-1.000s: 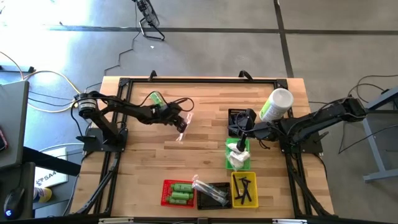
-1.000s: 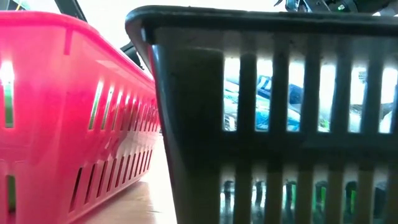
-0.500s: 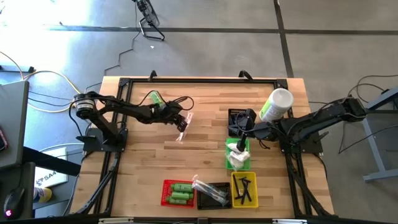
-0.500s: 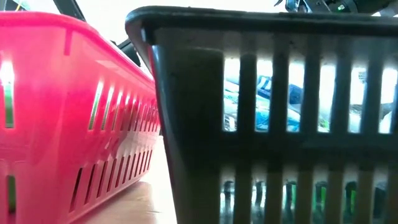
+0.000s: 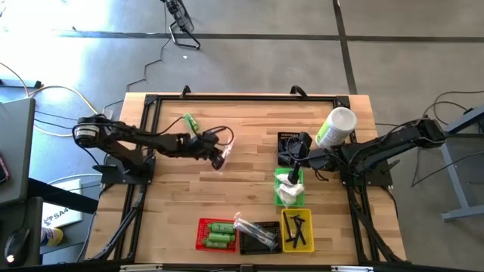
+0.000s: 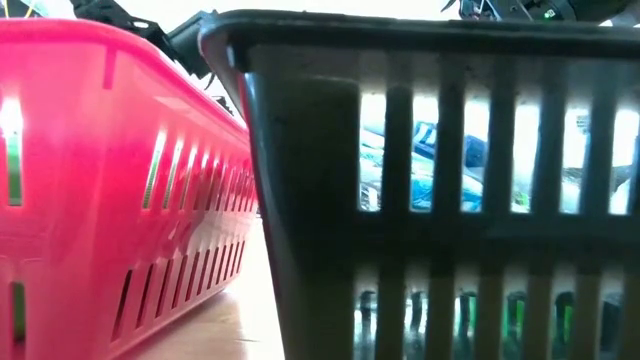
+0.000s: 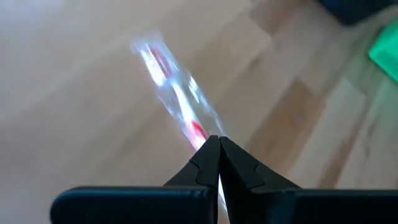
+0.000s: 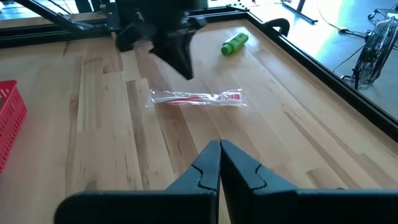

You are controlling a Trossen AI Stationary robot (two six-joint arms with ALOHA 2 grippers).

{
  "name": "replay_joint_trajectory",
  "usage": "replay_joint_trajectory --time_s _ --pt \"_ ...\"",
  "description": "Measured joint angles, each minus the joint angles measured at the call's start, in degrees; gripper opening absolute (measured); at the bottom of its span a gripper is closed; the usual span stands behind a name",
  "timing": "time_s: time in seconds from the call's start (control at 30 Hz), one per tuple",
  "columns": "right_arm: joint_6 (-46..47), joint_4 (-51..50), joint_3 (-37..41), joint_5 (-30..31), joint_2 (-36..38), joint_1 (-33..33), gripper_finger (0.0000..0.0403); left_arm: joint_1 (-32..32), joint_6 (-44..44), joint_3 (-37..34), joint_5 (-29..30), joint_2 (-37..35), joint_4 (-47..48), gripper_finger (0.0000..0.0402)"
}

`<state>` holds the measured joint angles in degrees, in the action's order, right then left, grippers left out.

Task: Pick & Place Travel size toiletries
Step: Put the red toothbrush into the bottom black bin

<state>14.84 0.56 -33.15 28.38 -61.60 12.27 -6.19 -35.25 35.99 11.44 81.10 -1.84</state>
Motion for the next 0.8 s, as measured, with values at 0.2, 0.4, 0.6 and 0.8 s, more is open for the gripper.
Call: replay_joint_trajectory --time_s 0.2,0.4,0.6,0.8 --pt "-0.05 0.11 0.0 0.0 -0.01 -0.01 0.0002 6.07 -6.42 -0.02 3.32 0.02 2.41 0.0005" --pt "0.3 0.13 0.0 -0.02 -0.02 -0.01 0.0002 10.55 -12.29 3.39 11.91 0.04 12.6 0.0001" --pt "0.32 0.11 0.0 -0.02 0.0 -0.02 0.0002 11.62 -13.17 9.9 13.46 0.48 22.27 0.0" --pt "0.32 0.11 0.0 -0.02 -0.02 -0.02 0.0002 11.47 -13.22 10.23 13.19 0.48 22.49 0.0"
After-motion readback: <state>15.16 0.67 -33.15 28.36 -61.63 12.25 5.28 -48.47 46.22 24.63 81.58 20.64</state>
